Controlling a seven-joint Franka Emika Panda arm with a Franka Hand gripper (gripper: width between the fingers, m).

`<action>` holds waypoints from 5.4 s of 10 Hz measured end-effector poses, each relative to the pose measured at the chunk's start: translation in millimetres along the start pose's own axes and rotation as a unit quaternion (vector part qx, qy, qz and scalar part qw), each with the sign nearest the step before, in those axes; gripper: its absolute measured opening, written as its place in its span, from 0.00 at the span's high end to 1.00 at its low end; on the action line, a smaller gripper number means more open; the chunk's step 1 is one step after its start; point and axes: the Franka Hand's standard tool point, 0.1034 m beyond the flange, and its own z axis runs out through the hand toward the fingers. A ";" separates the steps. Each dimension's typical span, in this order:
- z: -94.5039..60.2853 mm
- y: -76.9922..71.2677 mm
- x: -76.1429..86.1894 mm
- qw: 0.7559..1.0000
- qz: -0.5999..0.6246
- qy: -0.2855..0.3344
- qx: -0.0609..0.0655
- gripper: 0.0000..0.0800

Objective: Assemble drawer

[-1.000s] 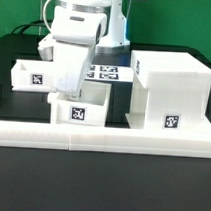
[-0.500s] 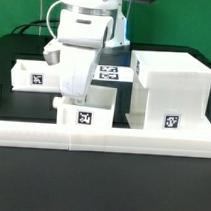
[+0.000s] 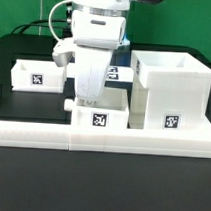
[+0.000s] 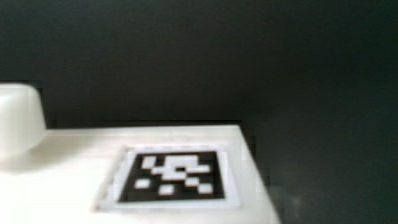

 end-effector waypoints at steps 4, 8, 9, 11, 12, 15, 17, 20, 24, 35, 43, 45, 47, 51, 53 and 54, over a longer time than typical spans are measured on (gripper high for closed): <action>2.5 -0.1 4.7 1.000 -0.006 0.002 0.003 0.95; 3.5 -1.2 -0.2 1.000 0.000 0.002 0.005 0.95; 4.9 -0.8 3.7 1.000 -0.001 0.004 -0.002 0.95; 3.0 1.2 7.3 1.000 0.009 0.006 -0.005 0.95; 5.2 -0.7 7.0 1.000 0.009 0.007 -0.010 0.95; 6.2 -1.9 7.9 1.000 0.009 0.007 -0.008 0.95; 6.6 -2.1 7.5 1.000 0.009 0.007 -0.008 0.95; 7.9 -2.6 17.6 1.000 -0.005 0.010 -0.004 0.95; 8.2 -1.9 16.6 1.000 -0.007 0.009 -0.002 0.95; 8.8 -2.2 22.9 0.999 -0.043 -0.002 -0.011 0.95; 9.2 -2.3 21.4 0.999 -0.052 -0.009 -0.012 0.95; 9.3 -2.7 19.8 0.999 -0.051 -0.010 -0.009 0.95; 8.5 -2.9 18.5 0.999 -0.050 -0.012 0.001 0.95; 8.5 -3.0 18.6 0.999 -0.050 -0.012 0.001 0.95; 8.4 -2.9 19.3 0.999 -0.050 -0.012 0.001 0.95; 8.5 -2.9 18.9 0.999 -0.049 -0.012 0.001 0.95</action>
Offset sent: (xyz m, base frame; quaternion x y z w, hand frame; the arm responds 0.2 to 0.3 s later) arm 0.0096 0.0206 -0.0080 0.0085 0.0058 -0.0670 0.9977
